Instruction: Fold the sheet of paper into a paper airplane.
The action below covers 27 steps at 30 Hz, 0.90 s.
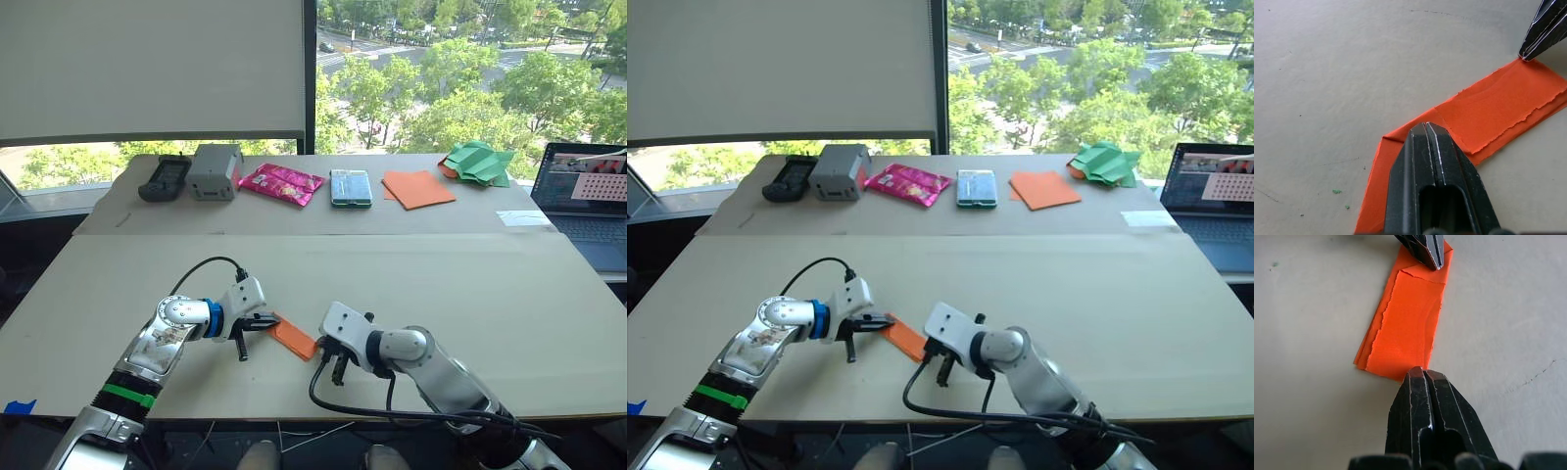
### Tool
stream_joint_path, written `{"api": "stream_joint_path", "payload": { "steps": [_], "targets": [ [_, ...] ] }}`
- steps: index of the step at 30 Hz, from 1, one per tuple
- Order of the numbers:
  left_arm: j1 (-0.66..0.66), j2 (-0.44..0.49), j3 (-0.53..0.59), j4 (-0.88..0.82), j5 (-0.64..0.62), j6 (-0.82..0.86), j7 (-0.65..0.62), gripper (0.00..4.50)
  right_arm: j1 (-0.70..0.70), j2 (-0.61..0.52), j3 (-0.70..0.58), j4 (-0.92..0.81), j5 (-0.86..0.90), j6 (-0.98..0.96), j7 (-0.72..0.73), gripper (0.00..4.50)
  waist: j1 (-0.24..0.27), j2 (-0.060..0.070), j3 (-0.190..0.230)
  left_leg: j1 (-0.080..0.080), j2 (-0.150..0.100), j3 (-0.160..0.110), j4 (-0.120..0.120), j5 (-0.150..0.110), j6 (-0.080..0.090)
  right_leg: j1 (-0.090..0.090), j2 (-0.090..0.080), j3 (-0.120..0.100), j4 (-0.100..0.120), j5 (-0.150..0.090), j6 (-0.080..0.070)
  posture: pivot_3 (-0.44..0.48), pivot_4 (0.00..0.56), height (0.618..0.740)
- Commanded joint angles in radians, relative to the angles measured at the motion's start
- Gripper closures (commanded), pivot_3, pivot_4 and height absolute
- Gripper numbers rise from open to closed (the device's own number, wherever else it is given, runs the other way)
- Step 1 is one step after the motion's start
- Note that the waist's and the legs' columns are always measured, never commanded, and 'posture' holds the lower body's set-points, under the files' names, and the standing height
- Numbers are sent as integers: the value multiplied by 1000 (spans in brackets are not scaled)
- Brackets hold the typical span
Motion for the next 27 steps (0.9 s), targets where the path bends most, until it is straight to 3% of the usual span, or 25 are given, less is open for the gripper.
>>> {"api": "stream_joint_path", "payload": {
  "steps": [1,9,13,17,27],
  "targets": [
    [17,1,-38,46,42,16,-1,4500,65,-82,17,43,-2,135,13,4487,0,0,0,0,0,0,0,0,0,0,-1,0,0,0,0,0,150,706],
    [5,-5,-37,54,43,16,-3,4500,19,-20,-198,-126,105,38,-36,4487,2,4,10,-6,-1,1,0,0,0,-2,-3,-4,-5,-1,1,0,150,706],
    [3,-10,-39,55,45,17,-5,4500,5,56,-220,-150,149,-85,-51,4487,0,5,12,-8,0,0,0,0,0,-4,-3,-6,-6,-1,1,0,150,706],
    [0,-12,-41,57,46,17,-7,4500,-13,107,-147,-84,152,-152,-33,4487,0,5,12,-8,2,0,-1,0,0,-4,-3,-8,-5,-1,1,0,150,706],
    [0,-3,-23,24,32,27,-8,4500,-49,84,1,150,64,-173,-9,4487,-1,5,12,-10,2,0,0,0,0,-4,-3,-9,-3,-1,1,0,150,706]
  ]
}}
